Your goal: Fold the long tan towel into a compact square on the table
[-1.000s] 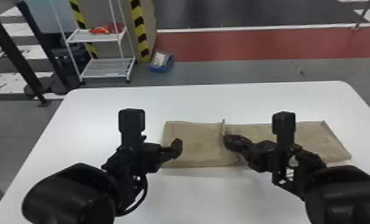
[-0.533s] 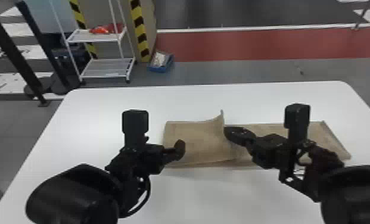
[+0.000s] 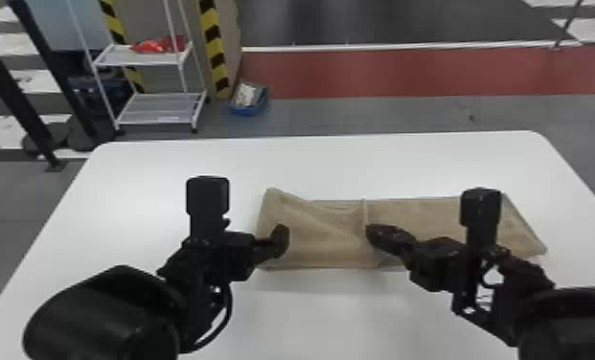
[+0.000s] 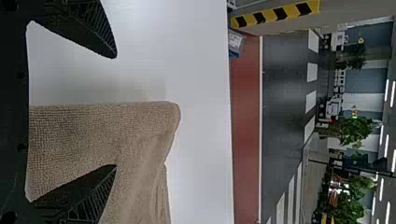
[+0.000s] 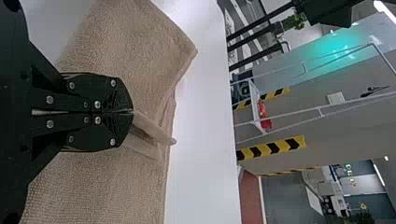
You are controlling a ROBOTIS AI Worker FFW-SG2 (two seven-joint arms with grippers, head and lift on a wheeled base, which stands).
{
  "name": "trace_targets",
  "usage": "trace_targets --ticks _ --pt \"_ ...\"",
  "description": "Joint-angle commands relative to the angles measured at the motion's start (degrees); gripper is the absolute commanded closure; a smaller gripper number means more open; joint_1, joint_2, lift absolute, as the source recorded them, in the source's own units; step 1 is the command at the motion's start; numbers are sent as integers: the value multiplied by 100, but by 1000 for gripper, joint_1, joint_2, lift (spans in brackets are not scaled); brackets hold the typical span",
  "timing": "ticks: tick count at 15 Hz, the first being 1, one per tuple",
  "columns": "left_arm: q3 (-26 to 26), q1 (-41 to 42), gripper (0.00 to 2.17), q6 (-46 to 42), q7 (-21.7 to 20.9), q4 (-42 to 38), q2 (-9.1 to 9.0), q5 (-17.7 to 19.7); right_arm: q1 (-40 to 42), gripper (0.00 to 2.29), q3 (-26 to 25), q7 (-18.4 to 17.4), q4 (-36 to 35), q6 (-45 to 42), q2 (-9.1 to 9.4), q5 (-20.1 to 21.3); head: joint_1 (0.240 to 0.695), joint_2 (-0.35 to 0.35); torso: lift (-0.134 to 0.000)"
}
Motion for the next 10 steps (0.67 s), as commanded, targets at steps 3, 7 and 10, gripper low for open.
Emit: trace_targets --ticks 3,7,10 --pt "12 94 39 0 0 -96 35 -17 -103 1028 55 -108 289 -409 26 182 695 52 -125" --pt "12 85 39 0 0 -104 35 -17 -50 596 72 -117 280 -532 26 173 695 52 -125" --pt "3 85 39 0 0 -96 18 -17 -112 596 72 -135 403 -514 26 208 695 52 -125"
